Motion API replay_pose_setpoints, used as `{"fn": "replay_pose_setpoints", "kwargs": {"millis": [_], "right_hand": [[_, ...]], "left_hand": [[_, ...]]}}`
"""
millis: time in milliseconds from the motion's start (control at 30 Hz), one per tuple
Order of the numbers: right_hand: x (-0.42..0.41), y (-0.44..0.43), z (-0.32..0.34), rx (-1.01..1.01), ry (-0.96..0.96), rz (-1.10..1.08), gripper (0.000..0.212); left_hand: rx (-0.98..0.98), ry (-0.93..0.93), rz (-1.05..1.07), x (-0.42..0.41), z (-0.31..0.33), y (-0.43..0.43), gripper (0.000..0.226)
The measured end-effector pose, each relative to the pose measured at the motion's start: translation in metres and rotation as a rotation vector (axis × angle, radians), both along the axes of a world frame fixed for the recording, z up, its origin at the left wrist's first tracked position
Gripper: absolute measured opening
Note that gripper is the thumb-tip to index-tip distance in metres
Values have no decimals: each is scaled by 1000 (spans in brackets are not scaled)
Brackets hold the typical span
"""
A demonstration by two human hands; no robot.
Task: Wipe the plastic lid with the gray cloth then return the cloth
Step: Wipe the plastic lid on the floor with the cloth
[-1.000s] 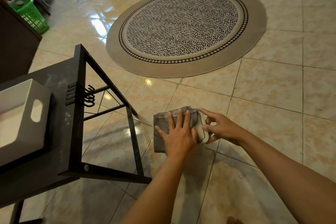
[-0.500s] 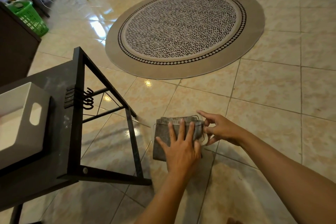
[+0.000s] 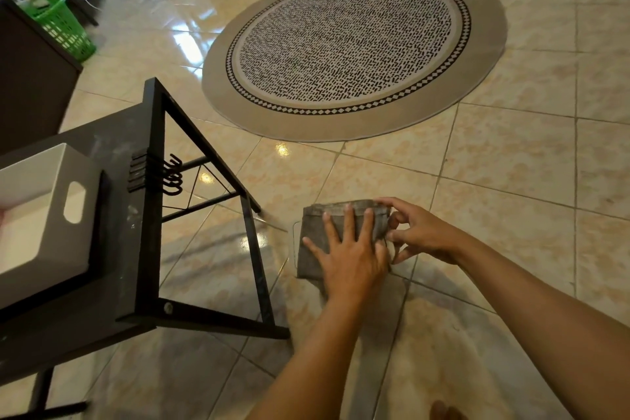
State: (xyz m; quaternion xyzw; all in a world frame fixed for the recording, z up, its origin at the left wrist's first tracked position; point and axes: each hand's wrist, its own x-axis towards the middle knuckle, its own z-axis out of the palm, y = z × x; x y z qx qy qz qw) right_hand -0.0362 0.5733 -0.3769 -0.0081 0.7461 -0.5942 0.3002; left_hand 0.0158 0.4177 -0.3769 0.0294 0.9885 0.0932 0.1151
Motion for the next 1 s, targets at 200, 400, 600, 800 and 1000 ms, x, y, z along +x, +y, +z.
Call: {"fn": "replay_pose_setpoints", "kwargs": {"millis": [200,400,600,800,1000], "right_hand": [[0,1,0,4,-16,-14,71],[0,2,0,-20,-25,-2,69],[-2,1,0,-14,-34,-4,71],[-1,0,-1,-17,-16,-12,68],[-4,-2,1,-8,-21,-7,69]], "left_hand": [[-40,-15,101,18,-1,-22,67],[-5,-13,31,-8,0,-2,74],[-16,-25,103,23,1,-12,70],[-22,-16,77,-12,-1,-3,70],[14,-21,123,25,-1,-7,72]]}}
